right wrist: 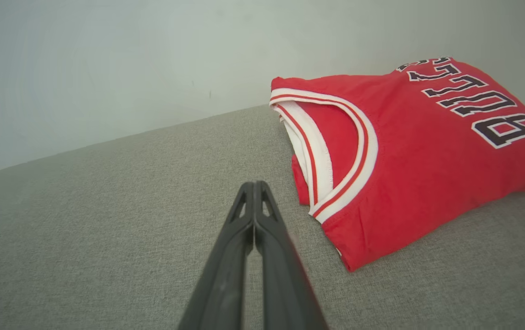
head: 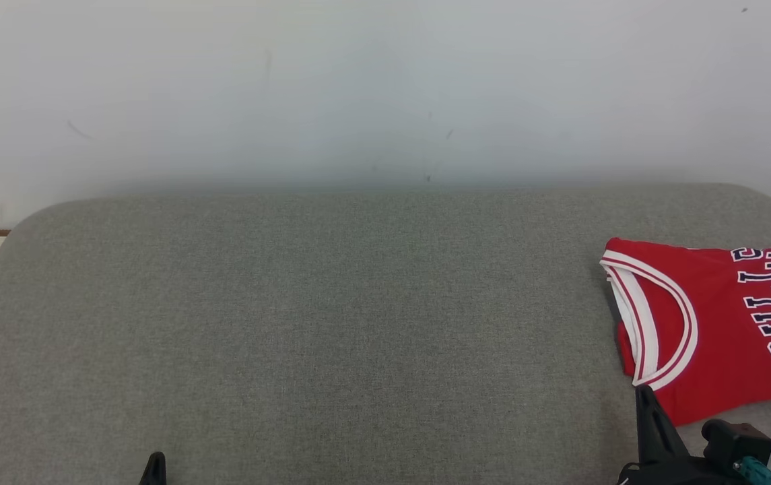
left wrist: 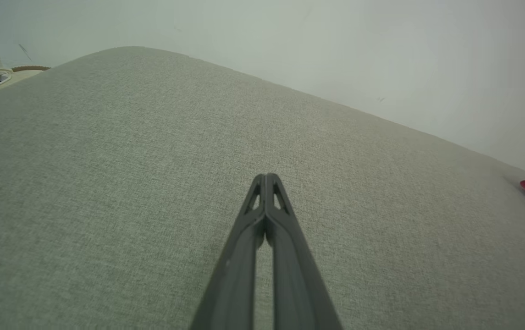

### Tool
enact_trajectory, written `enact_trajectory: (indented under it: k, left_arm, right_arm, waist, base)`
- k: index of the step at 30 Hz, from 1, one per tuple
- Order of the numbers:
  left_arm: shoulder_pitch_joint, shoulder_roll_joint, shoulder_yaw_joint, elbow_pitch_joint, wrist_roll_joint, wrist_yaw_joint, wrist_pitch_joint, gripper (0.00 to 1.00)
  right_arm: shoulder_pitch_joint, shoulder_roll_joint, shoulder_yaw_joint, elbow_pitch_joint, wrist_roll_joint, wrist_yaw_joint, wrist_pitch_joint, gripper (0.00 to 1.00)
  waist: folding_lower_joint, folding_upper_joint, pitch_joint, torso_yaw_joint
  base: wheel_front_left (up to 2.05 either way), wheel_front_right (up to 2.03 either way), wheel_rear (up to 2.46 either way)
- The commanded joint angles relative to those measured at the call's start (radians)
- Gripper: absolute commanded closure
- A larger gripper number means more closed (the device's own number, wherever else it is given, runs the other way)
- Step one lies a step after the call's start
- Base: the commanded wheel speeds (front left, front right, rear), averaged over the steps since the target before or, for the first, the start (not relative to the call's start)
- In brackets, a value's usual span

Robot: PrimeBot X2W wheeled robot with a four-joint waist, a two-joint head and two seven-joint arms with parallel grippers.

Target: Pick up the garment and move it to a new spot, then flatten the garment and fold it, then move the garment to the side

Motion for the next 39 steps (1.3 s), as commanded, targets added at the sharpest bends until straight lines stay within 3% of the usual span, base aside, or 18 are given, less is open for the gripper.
enact_trajectory:
  k: [1,39]
  left_arm:
    - [-0.027,0.005,0.010,-0.012,-0.045,-0.003,0.011,1.00]
    - [-0.063,0.008,0.077,-0.004,-0.636,-0.039,0.192,1.00]
  right_arm:
    - [-0.021,-0.001,-0.003,-0.024,0.049,0.000,0.005,1.00]
    - [-0.016,0.018,-0.024,-0.079,0.684,0.000,0.103,1.00]
  waist:
    - [0.0000,0.0000,0.001,0.000]
    - [0.0000,0.0000,0.017,0.010]
  base:
    - [0.00,0.00,0.00]
    - [0.00,0.00,0.00]
